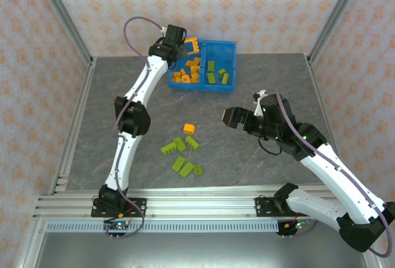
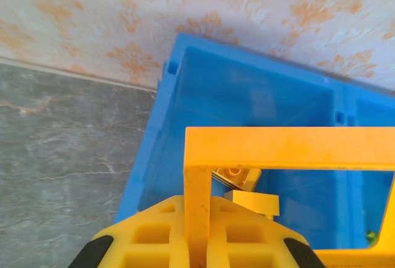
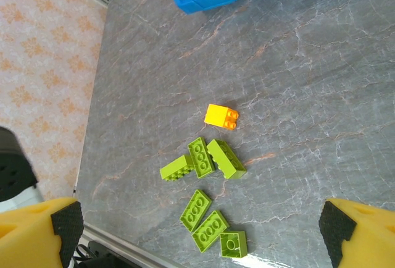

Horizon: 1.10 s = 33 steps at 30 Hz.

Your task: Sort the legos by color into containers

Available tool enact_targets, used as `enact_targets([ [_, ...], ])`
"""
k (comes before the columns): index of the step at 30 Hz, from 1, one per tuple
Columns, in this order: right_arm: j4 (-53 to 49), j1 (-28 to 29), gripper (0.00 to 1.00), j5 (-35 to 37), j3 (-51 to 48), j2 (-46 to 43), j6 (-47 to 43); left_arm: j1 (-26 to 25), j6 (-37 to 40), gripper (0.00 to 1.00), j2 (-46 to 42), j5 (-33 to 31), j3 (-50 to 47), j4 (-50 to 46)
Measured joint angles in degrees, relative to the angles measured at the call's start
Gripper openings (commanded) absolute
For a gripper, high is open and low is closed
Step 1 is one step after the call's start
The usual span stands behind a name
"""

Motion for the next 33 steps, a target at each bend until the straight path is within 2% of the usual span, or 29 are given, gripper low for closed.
enact_targets([
  [1, 0.0, 0.0, 0.99, 0.0, 0.0, 0.0, 0.0, -0.1, -0.2, 0.0, 1.0, -0.1, 0.1, 0.2],
  [2, -0.1, 0.0, 0.99, 0.2, 0.0, 0.0, 0.0, -0.1, -0.6, 0.05, 2.0, -0.2, 0.2, 0.4],
  [6, -0.5, 0.0, 0.99, 0.4, 0.0, 0.0, 0.0, -0.1, -2.5, 0.37, 3.6, -0.5, 0.2, 0.9],
  [8, -0.5, 0.0, 0.99, 0.6, 0.0, 0.0, 0.0, 0.0, -3.4, 0.49, 3.6, -0.6, 0.6, 1.2],
  [13, -0.6, 0.0, 0.99, 0.6, 0.0, 0.3, 0.0, 0.0, -4.7, 0.53, 2.3, 0.2, 1.3, 1.6],
  [18, -0.6, 0.0, 0.99, 0.5, 0.0, 1.4, 0.0, 0.0, -4.5, 0.52, -4.6, 5.5, -1.5, -1.2],
  [20, -0.6, 0.0, 0.99, 0.5, 0.0, 1.7, 0.0, -0.1, -4.2, 0.52, -12.4, 8.8, -9.5, -0.9],
  [24, -0.2, 0.0, 0.99, 0.3, 0.0, 1.9, 0.0, -1.2, -2.3, 0.52, -32.1, 14.1, -32.4, 1.5],
  [28, 0.5, 0.0, 0.99, -0.8, 0.0, 3.3, -0.1, -5.3, 1.7, 0.51, -50.3, 16.5, -54.5, 4.3],
  [31, 1.0, 0.0, 0.99, -1.7, 0.0, 4.8, -0.3, -9.4, 4.3, 0.58, -56.6, 17.5, -65.6, 5.1],
  [33, 1.2, 0.0, 0.99, -2.1, 0.0, 5.4, -0.5, -11.5, 5.0, 0.63, -57.3, 18.0, -71.5, 5.9],
])
